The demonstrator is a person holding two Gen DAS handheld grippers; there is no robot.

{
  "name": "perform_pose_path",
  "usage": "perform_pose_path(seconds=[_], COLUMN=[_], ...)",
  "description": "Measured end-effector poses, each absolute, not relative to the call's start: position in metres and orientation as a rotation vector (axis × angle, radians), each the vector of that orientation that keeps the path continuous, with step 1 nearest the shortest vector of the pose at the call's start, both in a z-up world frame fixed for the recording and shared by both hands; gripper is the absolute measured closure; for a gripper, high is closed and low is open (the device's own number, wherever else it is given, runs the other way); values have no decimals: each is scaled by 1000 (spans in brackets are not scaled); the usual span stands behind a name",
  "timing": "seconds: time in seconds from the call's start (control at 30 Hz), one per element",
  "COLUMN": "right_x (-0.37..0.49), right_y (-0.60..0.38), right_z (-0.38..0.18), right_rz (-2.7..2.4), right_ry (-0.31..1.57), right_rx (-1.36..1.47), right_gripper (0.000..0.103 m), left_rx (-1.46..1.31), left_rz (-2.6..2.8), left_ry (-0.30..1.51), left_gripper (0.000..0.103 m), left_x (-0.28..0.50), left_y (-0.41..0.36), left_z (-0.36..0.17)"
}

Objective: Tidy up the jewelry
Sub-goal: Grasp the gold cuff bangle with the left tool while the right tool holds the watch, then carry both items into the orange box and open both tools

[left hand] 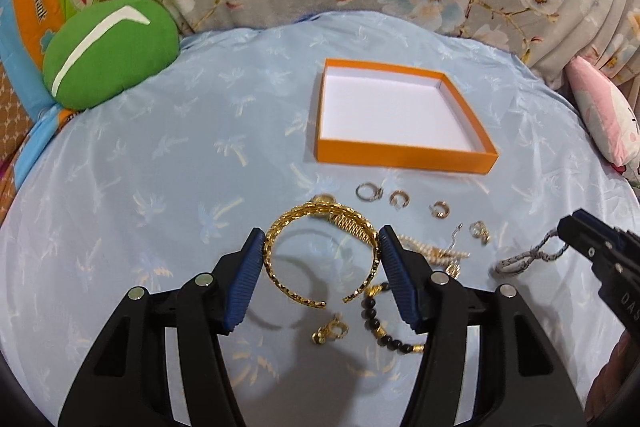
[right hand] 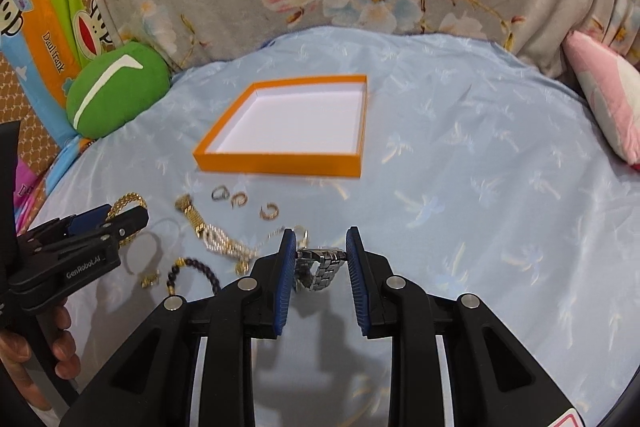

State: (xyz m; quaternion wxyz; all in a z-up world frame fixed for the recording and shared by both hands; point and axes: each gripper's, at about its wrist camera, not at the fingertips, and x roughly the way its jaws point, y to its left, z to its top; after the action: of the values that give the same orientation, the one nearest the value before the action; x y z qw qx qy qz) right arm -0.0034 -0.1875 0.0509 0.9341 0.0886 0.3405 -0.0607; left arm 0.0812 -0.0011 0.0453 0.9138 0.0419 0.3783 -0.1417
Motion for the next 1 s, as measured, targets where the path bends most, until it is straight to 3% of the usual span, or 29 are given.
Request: perform_pose_path(seconds=[0.53, 0.8, 1.0], right_x=[188, 254, 269], right_y=[-223, -244, -254], right_z=[110, 80, 42], right_rz=[-143, -165, -163], right_ry=[614, 625, 749], right_rx=[134, 163, 175], right_gripper=[79, 78, 78], left_rx=[156, 178, 211], left_rz=[-369, -373, -368], left_ry=[674, 726, 829], left_gripper=[46, 46, 46], left_x=[227, 311, 334], left_y=[-80, -128, -142], left_z=[96, 62, 21])
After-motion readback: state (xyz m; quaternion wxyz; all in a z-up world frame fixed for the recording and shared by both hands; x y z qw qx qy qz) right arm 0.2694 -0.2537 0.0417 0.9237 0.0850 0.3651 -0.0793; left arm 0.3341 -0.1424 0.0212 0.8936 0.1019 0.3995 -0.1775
